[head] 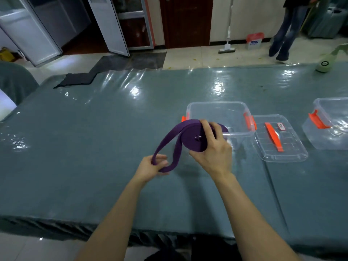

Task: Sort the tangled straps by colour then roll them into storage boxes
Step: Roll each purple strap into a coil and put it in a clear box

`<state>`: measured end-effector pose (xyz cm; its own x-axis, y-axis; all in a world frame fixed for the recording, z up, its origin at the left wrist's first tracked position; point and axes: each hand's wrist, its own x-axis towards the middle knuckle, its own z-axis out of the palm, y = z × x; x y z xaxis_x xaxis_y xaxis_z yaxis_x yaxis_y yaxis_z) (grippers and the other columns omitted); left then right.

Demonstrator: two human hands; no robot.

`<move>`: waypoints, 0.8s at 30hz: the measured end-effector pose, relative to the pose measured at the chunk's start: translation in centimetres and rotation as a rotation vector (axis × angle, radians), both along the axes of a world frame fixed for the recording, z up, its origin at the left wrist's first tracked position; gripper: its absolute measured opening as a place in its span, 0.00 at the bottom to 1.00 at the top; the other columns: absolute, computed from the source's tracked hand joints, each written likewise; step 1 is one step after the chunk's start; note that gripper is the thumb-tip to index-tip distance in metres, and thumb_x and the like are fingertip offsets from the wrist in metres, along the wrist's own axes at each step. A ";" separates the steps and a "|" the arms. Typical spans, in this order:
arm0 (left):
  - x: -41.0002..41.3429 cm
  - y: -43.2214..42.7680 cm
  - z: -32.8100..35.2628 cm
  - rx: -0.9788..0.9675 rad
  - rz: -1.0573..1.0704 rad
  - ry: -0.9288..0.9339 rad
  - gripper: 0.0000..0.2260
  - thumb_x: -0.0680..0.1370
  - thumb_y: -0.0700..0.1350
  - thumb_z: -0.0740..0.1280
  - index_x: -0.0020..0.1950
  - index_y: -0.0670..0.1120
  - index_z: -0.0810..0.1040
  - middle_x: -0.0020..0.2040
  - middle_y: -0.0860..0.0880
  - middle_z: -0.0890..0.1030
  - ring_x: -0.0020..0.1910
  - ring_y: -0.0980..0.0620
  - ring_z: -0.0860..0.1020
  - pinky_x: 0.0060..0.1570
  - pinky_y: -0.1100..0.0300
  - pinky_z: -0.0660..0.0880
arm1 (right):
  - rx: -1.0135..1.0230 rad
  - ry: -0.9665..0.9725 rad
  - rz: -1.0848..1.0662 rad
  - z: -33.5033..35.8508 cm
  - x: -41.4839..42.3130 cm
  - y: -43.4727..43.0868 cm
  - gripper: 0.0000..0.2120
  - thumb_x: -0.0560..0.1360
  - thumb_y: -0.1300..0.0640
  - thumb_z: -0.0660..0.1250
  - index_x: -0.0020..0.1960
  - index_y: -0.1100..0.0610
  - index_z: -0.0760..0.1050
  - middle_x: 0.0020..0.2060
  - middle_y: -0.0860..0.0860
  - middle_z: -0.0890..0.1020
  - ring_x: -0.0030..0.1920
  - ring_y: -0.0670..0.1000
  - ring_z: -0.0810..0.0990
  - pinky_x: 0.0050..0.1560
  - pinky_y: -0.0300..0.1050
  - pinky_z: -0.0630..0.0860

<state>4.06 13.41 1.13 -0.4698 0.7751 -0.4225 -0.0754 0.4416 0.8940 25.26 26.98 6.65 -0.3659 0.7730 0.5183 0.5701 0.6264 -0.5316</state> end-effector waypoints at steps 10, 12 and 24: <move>-2.1 -3.2 -3.0 0.320 0.275 -0.507 0.08 0.83 0.42 0.65 0.58 0.39 0.79 0.50 0.43 0.88 0.49 0.48 0.89 0.51 0.55 0.87 | -0.125 -0.065 -0.102 -3.5 3.1 -0.5 0.44 0.64 0.43 0.79 0.78 0.49 0.72 0.67 0.50 0.77 0.46 0.62 0.85 0.39 0.55 0.84; -2.8 -3.6 -3.0 0.348 0.282 -0.579 0.12 0.82 0.47 0.63 0.53 0.42 0.83 0.45 0.45 0.89 0.46 0.49 0.89 0.52 0.52 0.87 | -0.117 -0.074 -0.093 -3.4 2.7 -0.4 0.43 0.65 0.39 0.75 0.78 0.47 0.71 0.67 0.49 0.76 0.46 0.62 0.85 0.39 0.55 0.84; -5.3 -6.2 -0.8 -0.113 0.164 -0.231 0.26 0.89 0.58 0.61 0.72 0.36 0.79 0.65 0.38 0.85 0.69 0.39 0.81 0.74 0.44 0.73 | 0.187 -0.140 0.127 -1.4 -0.7 0.5 0.44 0.66 0.46 0.79 0.80 0.46 0.69 0.70 0.50 0.76 0.52 0.57 0.83 0.39 0.55 0.84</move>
<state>-1.24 7.24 0.30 -0.4664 0.6386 -0.6121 -0.3492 0.5028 0.7907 24.52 27.52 5.26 -0.5316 0.6123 0.5852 0.5407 0.7771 -0.3220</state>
